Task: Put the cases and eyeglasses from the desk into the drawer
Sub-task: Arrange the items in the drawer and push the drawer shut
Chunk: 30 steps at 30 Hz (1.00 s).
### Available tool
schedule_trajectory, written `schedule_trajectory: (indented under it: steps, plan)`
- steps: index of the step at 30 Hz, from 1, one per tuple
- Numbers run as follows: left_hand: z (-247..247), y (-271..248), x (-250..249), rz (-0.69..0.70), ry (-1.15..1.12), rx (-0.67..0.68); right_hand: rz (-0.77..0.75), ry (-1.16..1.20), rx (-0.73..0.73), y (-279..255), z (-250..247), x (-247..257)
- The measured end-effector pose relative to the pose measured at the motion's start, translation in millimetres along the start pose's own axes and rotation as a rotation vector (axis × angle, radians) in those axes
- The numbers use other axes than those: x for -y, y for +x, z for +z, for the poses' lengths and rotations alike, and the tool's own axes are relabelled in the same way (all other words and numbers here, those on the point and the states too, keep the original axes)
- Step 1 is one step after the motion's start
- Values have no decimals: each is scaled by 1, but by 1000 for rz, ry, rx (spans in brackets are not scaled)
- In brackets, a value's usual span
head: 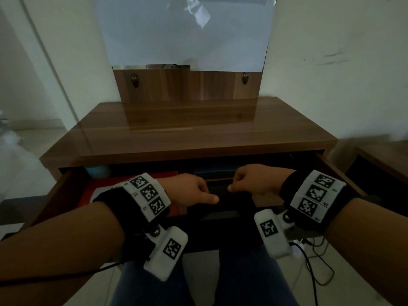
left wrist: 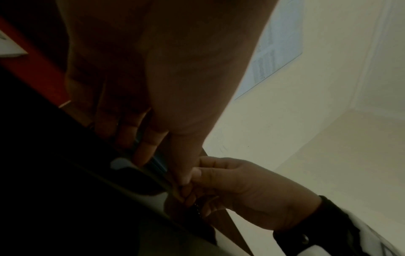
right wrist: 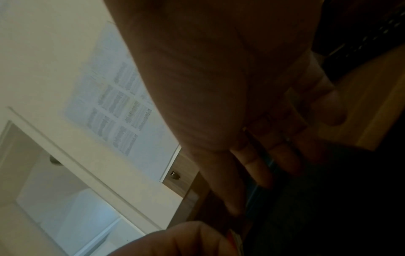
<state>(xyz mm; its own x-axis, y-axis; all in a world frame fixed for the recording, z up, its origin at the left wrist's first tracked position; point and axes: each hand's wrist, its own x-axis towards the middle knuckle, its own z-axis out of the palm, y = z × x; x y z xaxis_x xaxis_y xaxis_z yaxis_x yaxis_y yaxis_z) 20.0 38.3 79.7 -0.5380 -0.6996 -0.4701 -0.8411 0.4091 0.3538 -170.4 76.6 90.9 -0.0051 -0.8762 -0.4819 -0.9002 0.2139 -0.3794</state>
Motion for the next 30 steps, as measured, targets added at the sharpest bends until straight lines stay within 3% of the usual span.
schedule_trajectory:
  steps: [7,11,30]
  plan:
    - [8,-7,5,117,-74,111,-112,144,169,-7,19,6]
    - [12,-7,7,140,-157,83,-120,149,210,-9,24,6]
    - [10,0,8,148,-226,-78,-166,122,113,-4,19,11]
